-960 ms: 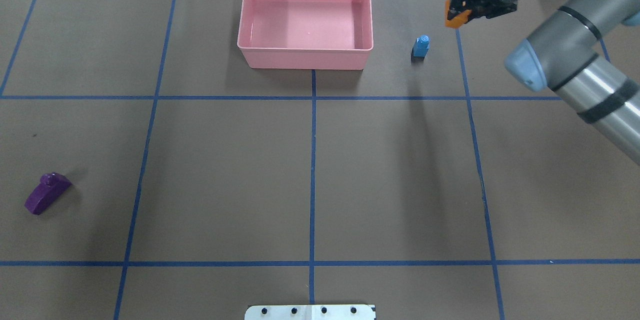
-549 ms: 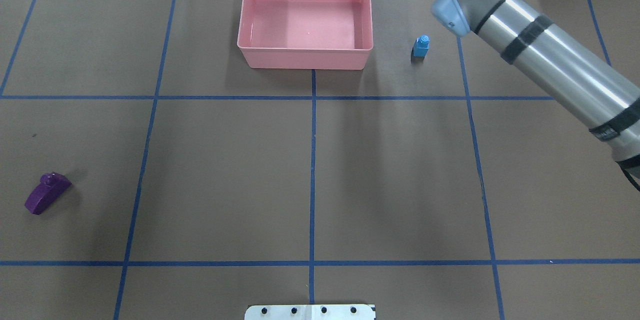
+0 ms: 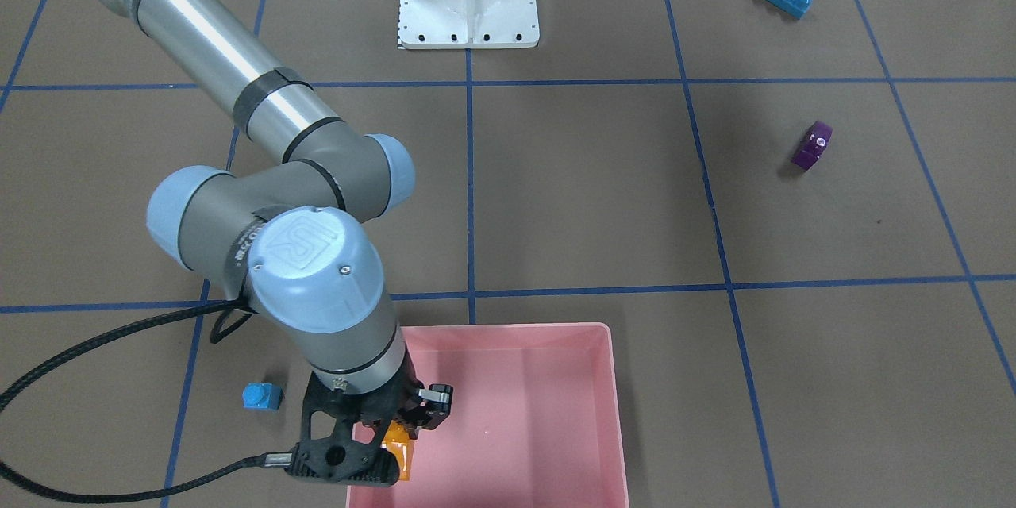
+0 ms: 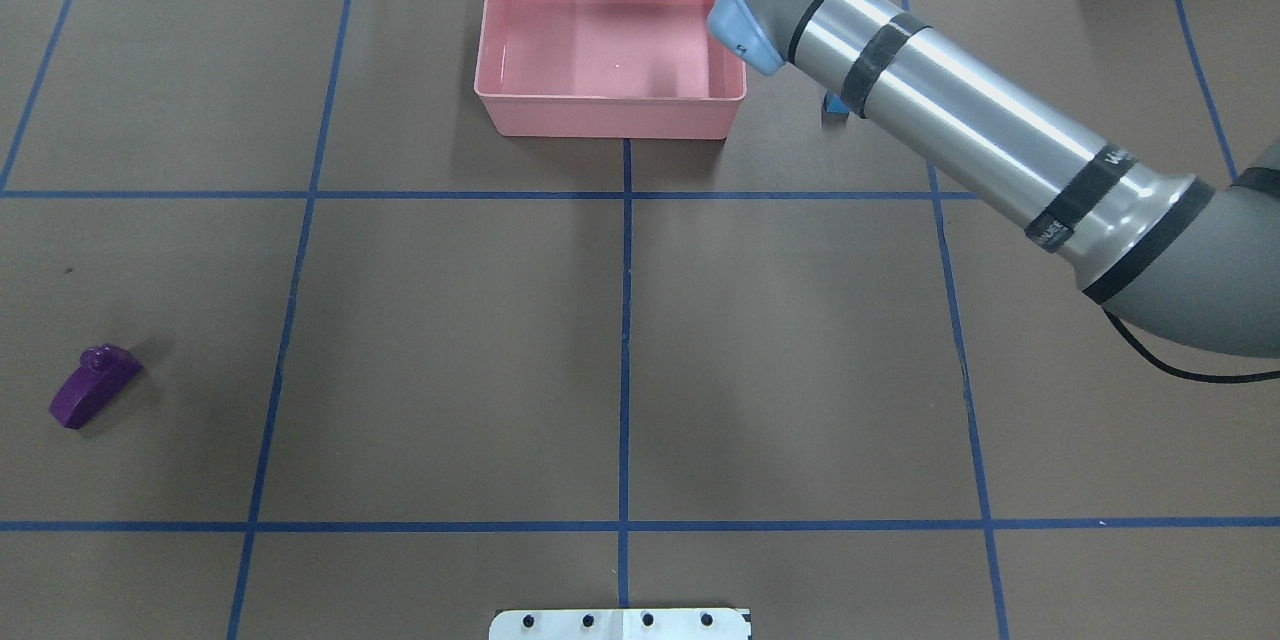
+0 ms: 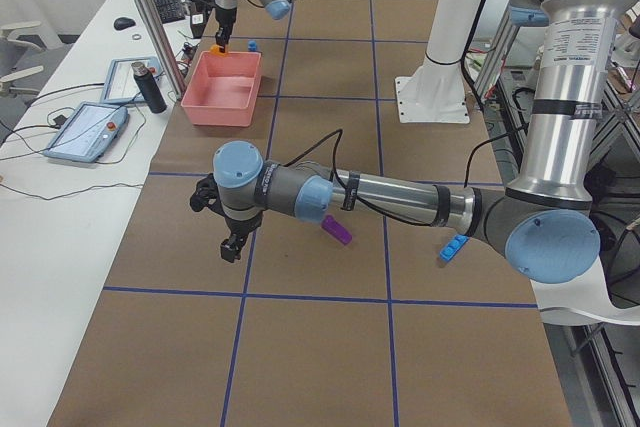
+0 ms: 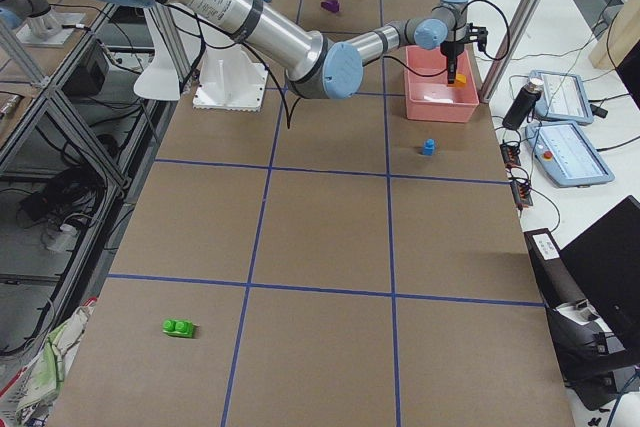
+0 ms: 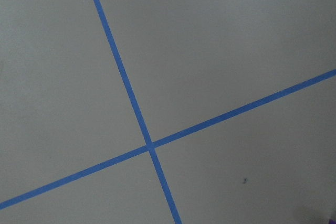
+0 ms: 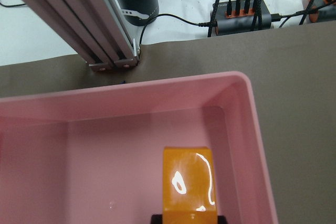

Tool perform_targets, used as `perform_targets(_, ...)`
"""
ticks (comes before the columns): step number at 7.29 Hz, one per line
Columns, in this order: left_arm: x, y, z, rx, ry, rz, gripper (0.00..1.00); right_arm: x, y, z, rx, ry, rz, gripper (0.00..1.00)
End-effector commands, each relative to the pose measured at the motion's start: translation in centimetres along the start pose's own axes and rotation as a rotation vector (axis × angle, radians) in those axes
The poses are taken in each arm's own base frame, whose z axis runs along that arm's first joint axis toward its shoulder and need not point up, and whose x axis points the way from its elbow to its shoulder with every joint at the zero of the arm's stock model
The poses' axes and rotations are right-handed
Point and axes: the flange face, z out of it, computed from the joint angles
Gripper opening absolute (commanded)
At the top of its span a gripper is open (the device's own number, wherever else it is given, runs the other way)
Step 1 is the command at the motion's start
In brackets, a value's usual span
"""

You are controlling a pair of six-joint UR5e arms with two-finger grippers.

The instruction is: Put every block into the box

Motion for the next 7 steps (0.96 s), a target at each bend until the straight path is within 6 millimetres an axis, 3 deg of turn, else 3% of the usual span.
perform_targets(1, 3.8, -2.1, 1.2, 0.053, 0.053, 0.085, 1.00, -2.3, 3.3, 2.2, 0.008, 0.022, 0.039, 0.99)
perform_targets(3, 7.8, -0.7, 6.5, 0.015, 0.093, 0.191, 1.00, -2.1, 3.5, 2.5, 0.001, 0.027, 0.047, 1.00)
perform_targets(5, 10.2, 3.6, 11.4, 0.022, 0.047, 0.228, 1.00, -2.3, 3.5, 1.0, -0.009, -0.001, 0.035, 1.00)
perform_targets(6, 11.6, 7.5, 14.6, 0.009, 0.026, 0.243, 1.00, -2.4, 3.4, 0.0, -0.025, 0.006, 0.036, 1.00)
perform_targets(7, 13.0, 8.9, 15.9, 0.005, 0.029, 0.269, 1.00, -2.8, 3.5, -1.6, -0.029, 0.017, 0.028, 1.00)
